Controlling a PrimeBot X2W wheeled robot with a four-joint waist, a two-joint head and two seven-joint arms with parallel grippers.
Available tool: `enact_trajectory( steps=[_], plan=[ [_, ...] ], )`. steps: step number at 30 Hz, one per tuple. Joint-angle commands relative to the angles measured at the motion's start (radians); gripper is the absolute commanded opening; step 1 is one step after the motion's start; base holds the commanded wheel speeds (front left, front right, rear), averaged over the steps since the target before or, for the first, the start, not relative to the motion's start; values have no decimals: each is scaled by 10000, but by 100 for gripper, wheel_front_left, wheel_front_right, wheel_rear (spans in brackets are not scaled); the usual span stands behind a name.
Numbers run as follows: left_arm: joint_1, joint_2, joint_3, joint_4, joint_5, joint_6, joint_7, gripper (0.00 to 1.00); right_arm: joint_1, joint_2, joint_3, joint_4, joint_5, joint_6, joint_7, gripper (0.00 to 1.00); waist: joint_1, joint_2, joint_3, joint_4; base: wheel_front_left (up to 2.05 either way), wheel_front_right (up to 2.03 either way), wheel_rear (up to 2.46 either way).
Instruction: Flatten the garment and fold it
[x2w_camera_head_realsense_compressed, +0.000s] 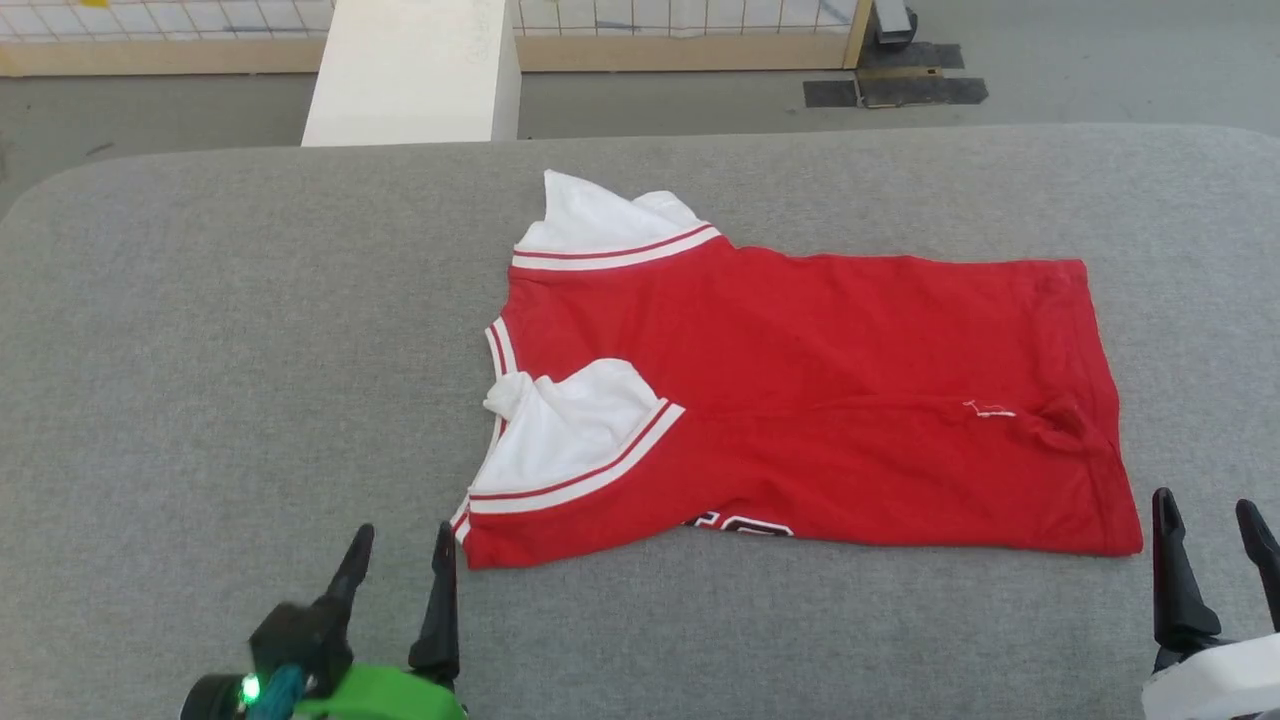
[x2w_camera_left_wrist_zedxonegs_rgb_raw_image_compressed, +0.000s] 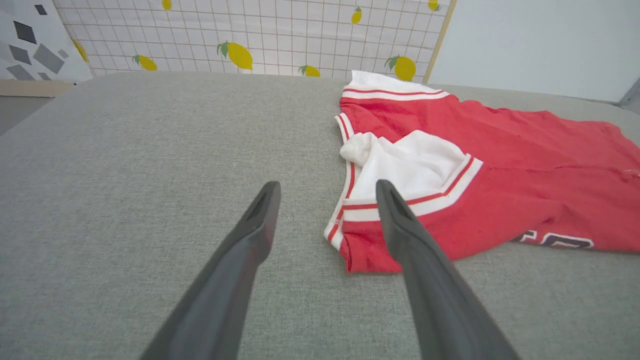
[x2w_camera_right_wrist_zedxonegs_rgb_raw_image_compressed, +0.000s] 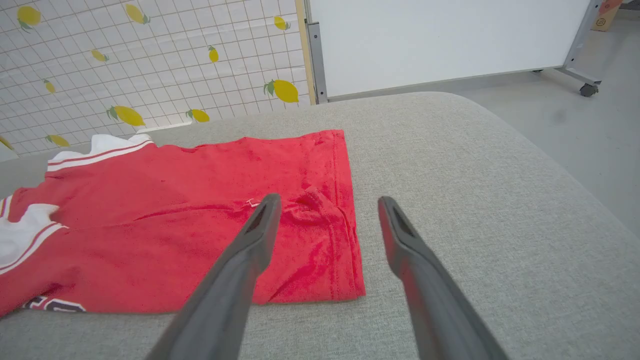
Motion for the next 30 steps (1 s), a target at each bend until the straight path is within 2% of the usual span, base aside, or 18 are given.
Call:
enact_trajectory(
  steps=[1,5,11,15,20,21,23,26,30],
  plan=[
    [-376,232,-100,101,91,-178,372,100,-119,30,15,-67,-109,-13,36,100,0,0,36,7,0,0,0],
    [-1189,706,-577,468,105,-755,1848,100,-204,-49,86,-108,-87,-13,163,100,0,0,249,14,0,0,0],
    [-2156,806,-946,1072,-295,-1373,3385,100,-371,-179,282,-73,66,-13,266,100,0,0,724,-93,0,0,0],
    [-2511,800,-1076,1510,-490,-1520,4072,100,-480,-317,356,-31,160,-13,308,100,0,0,995,-196,0,0,0],
    [-2748,747,-1148,2114,-683,-1472,4760,100,-571,-476,411,14,290,-13,308,100,0,0,1196,-286,0,0,0],
    [-2784,739,-1242,2226,-726,-1574,4905,78,-588,-499,418,25,308,-13,305,100,0,0,1221,-301,0,0,0],
    [-2848,670,-1373,2350,-857,-1790,5062,0,-609,-530,415,50,322,-13,300,100,0,0,1247,-308,0,0,0],
    [-2904,566,-1397,2403,-1100,-1989,5141,0,-675,-602,441,65,308,-13,338,100,0,0,1225,-271,0,0,0],
    [-2834,587,-1119,2190,-1264,-1855,4892,0,-906,-871,548,62,288,-13,468,100,0,0,1069,-206,0,0,0]
  ],
)
